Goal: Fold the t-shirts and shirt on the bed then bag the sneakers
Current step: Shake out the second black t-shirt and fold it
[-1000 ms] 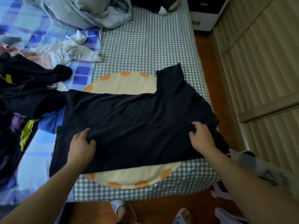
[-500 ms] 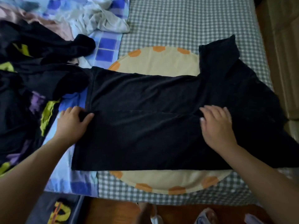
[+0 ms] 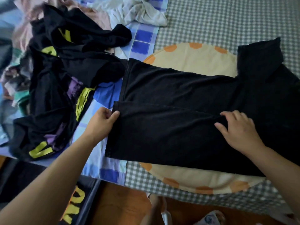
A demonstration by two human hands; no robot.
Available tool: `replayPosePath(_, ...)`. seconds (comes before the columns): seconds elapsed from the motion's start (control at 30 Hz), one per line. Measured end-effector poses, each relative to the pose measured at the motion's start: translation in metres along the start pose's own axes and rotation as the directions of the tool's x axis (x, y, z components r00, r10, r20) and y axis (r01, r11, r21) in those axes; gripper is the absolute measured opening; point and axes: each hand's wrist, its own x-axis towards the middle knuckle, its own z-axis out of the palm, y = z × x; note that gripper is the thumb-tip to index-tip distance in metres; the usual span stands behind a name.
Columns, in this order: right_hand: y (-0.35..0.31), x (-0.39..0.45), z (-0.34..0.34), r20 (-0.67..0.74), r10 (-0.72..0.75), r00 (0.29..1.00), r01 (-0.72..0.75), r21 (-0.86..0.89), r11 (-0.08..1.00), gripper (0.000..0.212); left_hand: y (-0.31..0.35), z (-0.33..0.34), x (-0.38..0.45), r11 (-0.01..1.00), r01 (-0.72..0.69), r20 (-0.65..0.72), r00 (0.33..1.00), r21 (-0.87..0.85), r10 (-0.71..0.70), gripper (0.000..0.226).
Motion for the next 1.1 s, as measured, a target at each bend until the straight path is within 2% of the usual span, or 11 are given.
replayPosePath(0.27, 0.005, -0.022, 0.007, -0.077, 0.038, 0.996, -0.038, -0.005, 0.999, 0.049, -0.039, -0.004, -0.058, 0.984, 0.171, 0.102, 0.981, -0.048, -0.165, 0.031)
replayPosePath(0.4, 0.024, -0.015, -0.001, -0.039, 0.019, 0.999, -0.021, -0.061, 0.998, 0.043, -0.038, -0.009, -0.069, 0.976, 0.142, 0.186, 0.967, 0.167, -0.173, 0.038)
replayPosePath(0.57, 0.041, -0.014, -0.014, 0.118, -0.01, 0.993, 0.012, -0.016, 1.0, 0.037, -0.056, -0.023, -0.081, 0.939, 0.181, 0.199, 0.949, 0.291, -0.244, 0.042)
replayPosePath(0.67, 0.047, -0.009, -0.015, 0.195, -0.053, 0.979, 0.055, -0.004, 0.998, 0.038, -0.059, -0.017, -0.086, 0.931, 0.24, 0.127, 0.951, 0.275, -0.283, 0.032)
replayPosePath(0.73, 0.054, -0.008, -0.013, 0.156, -0.083, 0.984, 0.093, -0.058, 0.994, 0.041, -0.054, -0.01, -0.087, 0.933, 0.251, -0.066, 0.968, 0.259, -0.242, 0.02)
replayPosePath(0.8, 0.061, -0.012, -0.01, 0.004, -0.094, 0.996, 0.094, -0.109, 0.99, 0.045, -0.04, 0.004, -0.087, 0.921, 0.111, -0.281, 0.96, 0.373, -0.001, 0.031)
replayPosePath(0.87, 0.068, -0.026, -0.014, -0.156, -0.013, 0.988, 0.001, -0.075, 0.997, 0.043, -0.01, 0.034, -0.093, 0.861, -0.168, -0.277, 0.902, 0.48, 0.33, 0.036)
replayPosePath(0.93, 0.082, -0.049, -0.02, -0.237, 0.177, 0.955, -0.184, -0.008, 0.983, 0.041, 0.027, 0.078, -0.107, 0.746, -0.431, -0.094, 0.833, 0.507, 0.545, 0.04)
replayPosePath(1.0, 0.108, -0.081, -0.025, -0.255, 0.41, 0.875, -0.414, 0.043, 0.909, 0.039, 0.059, 0.125, -0.128, 0.598, -0.629, 0.133, 0.736, 0.497, 0.663, 0.046)
replayPosePath(1.03, 0.127, -0.098, -0.022, -0.229, 0.55, 0.803, -0.543, 0.097, 0.834, 0.04, 0.07, 0.147, -0.14, 0.514, -0.712, 0.234, 0.668, 0.478, 0.707, 0.049)
replayPosePath(1.1, 0.159, -0.13, -0.018, -0.068, 0.801, 0.595, -0.76, 0.276, 0.588, 0.045, 0.082, 0.183, -0.163, 0.348, -0.831, 0.386, 0.52, 0.433, 0.762, 0.047)
